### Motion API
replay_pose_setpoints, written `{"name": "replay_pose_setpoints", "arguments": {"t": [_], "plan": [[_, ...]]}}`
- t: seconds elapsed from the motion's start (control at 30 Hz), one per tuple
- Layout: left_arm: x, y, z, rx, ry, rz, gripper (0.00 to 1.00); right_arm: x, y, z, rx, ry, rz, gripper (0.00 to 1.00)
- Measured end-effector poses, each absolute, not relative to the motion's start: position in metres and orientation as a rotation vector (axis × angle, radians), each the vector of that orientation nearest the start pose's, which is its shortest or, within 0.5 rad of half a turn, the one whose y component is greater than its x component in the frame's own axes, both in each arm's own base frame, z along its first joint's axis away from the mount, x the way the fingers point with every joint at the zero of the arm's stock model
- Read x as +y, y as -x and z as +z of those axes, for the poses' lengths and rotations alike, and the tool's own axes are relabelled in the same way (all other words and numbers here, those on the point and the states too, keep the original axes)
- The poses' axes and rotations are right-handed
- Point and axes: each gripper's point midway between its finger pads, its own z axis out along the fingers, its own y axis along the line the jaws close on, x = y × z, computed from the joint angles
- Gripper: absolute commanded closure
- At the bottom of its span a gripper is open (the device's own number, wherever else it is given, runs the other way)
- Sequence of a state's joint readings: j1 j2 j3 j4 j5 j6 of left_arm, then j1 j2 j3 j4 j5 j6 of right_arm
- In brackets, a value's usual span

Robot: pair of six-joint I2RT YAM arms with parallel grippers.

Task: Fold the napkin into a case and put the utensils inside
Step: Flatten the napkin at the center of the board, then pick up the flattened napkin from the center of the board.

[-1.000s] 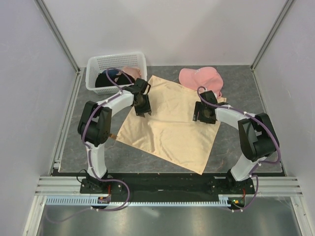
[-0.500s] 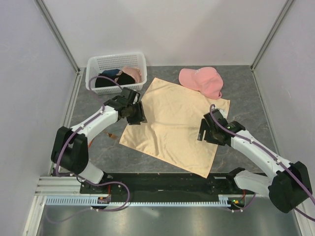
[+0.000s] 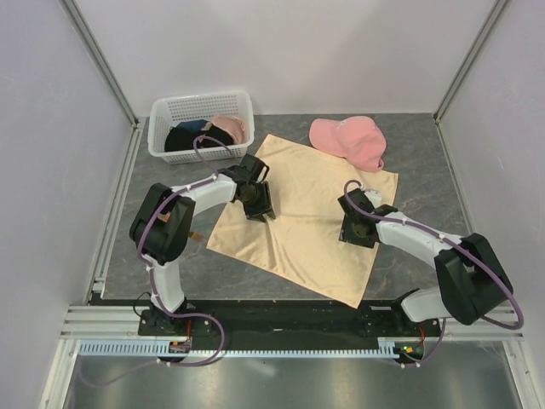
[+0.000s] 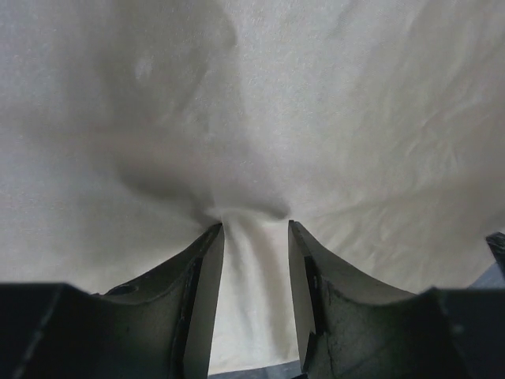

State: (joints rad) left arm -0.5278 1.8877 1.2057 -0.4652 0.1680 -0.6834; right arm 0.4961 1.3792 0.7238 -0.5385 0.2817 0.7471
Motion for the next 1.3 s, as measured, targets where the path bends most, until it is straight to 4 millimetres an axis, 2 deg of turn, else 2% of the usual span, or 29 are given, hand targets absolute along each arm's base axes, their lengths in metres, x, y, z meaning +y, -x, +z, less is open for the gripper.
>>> {"name": "replay_pose_setpoints", "arguments": {"t": [0.1,0.2,0.4,0.5,0.6,0.63,0.73,0.83,0.93,0.97,1.03,1.1,1.13,1.2,1.3], "plan": [[-0.254,-0.336,0.022,2.819,0.191,-0.548,0.53,0.102,-0.25,0.015,2.643,-0.389,-0.065,0.42],[-0.259,-0.356,0.022,2.801,0.204,-0.548,0.54,0.101,-0.269,0.016,2.609,-0.383,-0.07,0.42],[-0.271,-0.399,0.024,2.757,0.219,-0.56,0.52,0.096,-0.323,0.018,2.56,-0.38,-0.093,0.39],[-0.266,-0.404,0.025,2.749,0.215,-0.514,0.49,0.089,-0.348,0.021,2.551,-0.361,-0.137,0.29],[-0.26,-0.4,0.028,2.757,0.21,-0.48,0.47,0.078,-0.354,0.03,2.558,-0.341,-0.204,0.15],[-0.257,-0.396,0.031,2.76,0.207,-0.476,0.46,0.076,-0.352,0.036,2.566,-0.33,-0.22,0.06],[-0.249,-0.378,0.044,2.761,0.198,-0.474,0.45,0.074,-0.336,0.052,2.584,-0.328,-0.222,0.02],[-0.238,-0.354,0.069,2.74,0.178,-0.489,0.43,0.075,-0.309,0.075,2.583,-0.366,-0.154,0.02],[-0.229,-0.337,0.095,2.693,0.146,-0.518,0.37,0.074,-0.277,0.087,2.582,-0.45,-0.083,0.14],[-0.227,-0.332,0.102,2.679,0.136,-0.527,0.37,0.072,-0.264,0.086,2.59,-0.488,-0.069,0.18],[-0.221,-0.322,0.111,2.661,0.128,-0.537,0.37,0.067,-0.237,0.078,2.617,-0.564,-0.064,0.31],[-0.217,-0.313,0.113,2.657,0.128,-0.538,0.39,0.062,-0.217,0.069,2.638,-0.635,-0.072,0.4],[-0.214,-0.308,0.111,2.663,0.129,-0.534,0.39,0.059,-0.206,0.063,2.651,-0.67,-0.075,0.47],[-0.206,-0.297,0.105,2.678,0.136,-0.519,0.41,0.057,-0.19,0.054,2.665,-0.734,-0.071,0.5],[-0.192,-0.28,0.096,2.708,0.159,-0.48,0.43,0.059,-0.177,0.043,2.687,-0.81,-0.059,0.51]]}}
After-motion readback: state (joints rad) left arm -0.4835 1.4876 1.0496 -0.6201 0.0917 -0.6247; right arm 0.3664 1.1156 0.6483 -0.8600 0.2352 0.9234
